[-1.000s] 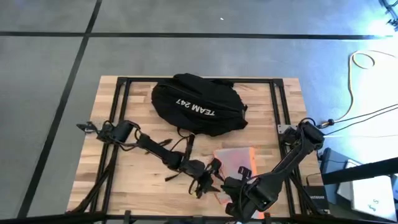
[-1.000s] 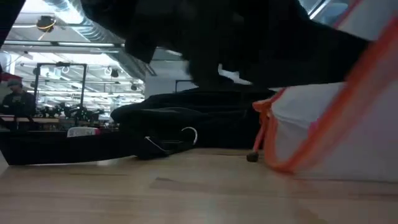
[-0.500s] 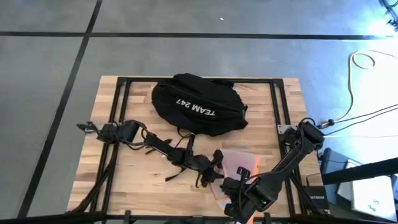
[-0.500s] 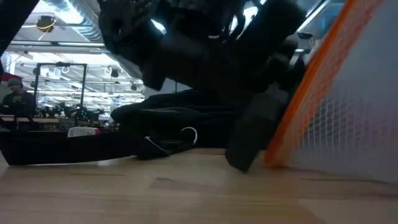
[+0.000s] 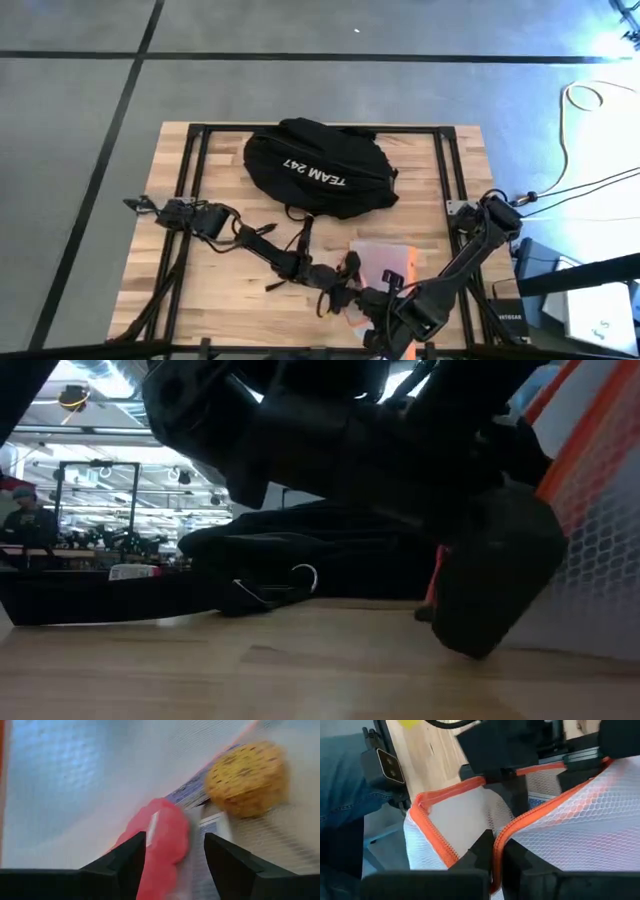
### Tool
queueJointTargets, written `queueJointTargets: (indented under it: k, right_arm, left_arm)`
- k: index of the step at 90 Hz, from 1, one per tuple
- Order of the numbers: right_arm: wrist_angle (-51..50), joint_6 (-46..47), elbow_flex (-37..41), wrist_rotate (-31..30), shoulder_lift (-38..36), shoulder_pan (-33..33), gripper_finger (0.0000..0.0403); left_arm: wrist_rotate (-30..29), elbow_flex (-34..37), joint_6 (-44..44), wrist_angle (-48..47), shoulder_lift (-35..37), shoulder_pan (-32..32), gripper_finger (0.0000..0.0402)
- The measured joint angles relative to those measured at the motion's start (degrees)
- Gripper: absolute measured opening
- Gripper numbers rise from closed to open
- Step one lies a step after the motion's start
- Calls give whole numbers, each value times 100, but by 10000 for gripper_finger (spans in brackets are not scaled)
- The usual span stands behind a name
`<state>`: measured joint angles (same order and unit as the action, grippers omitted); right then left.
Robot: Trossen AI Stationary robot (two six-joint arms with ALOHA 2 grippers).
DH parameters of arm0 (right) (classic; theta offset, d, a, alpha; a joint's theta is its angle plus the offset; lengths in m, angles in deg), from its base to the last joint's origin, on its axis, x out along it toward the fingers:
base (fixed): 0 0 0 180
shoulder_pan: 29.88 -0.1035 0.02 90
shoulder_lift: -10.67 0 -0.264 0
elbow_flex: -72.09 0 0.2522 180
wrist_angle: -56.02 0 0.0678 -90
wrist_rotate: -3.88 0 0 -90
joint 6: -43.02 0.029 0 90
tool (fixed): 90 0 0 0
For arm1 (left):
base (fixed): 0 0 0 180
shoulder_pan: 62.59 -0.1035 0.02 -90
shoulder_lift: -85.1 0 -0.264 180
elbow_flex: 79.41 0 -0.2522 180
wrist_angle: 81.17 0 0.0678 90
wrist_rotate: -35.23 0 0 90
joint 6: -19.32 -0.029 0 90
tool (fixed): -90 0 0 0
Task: Unpack backpack
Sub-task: Remove the pink medicine organizer from the transparent white zip bag
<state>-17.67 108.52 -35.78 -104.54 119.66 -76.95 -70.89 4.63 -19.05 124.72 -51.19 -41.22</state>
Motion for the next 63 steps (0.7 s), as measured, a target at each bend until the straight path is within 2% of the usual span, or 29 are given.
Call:
queueJointTargets:
  k: [16, 22, 43, 63]
  right_arm:
    - [-26, 34, 0, -4, 0, -280, 0]
    - [-34, 171, 0, -35, 0, -404, 0]
    - [-343, 696, 2, -264, 49, -627, 0]
    - [-271, 407, 2, -150, 434, -526, 0]
  left_arm:
    - [-720, -17, 40, 12, -2, 3, 186]
    - [-825, -17, 65, 19, -2, -6, 186]
    - [-571, -17, 43, 172, -13, 49, 186]
    - [-398, -13, -315, 309, -17, 173, 186]
